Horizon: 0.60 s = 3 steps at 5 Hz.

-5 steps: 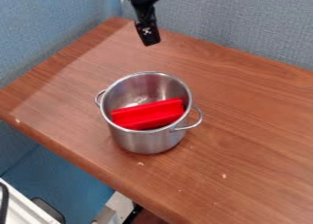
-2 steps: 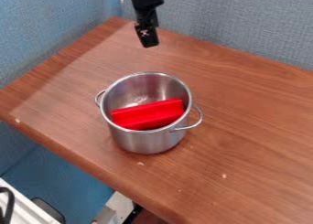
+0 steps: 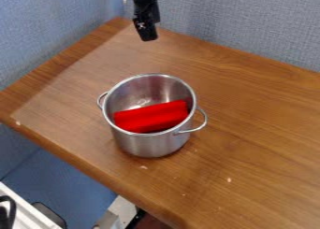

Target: Put the red object in the metal pot

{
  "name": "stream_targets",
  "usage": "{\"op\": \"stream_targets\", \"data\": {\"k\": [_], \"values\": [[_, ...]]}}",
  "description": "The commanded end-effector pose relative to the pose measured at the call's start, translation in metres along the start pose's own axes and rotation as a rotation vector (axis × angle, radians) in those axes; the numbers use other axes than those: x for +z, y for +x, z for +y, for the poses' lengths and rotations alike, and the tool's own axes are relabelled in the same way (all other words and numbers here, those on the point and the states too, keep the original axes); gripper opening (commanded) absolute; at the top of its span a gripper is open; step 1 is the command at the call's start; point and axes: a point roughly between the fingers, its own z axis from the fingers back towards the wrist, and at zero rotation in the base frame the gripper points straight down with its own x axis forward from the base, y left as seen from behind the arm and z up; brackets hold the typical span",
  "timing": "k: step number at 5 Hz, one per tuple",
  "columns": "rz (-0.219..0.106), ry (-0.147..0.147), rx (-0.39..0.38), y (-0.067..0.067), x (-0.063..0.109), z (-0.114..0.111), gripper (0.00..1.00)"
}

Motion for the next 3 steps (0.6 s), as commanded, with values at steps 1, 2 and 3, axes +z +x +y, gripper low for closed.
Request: {"op": "stream_targets", "data": {"k": [1, 2, 3], "values": [[-0.02, 0.072, 0.027, -0.0044, 0.0176, 0.0123, 1.0], [-0.031, 0.077, 0.037, -0.0072, 0.0128, 0.0149, 1.0], [-0.034, 0.077, 0.064, -0.0008, 0.0125, 0.0146, 1.0]]}}
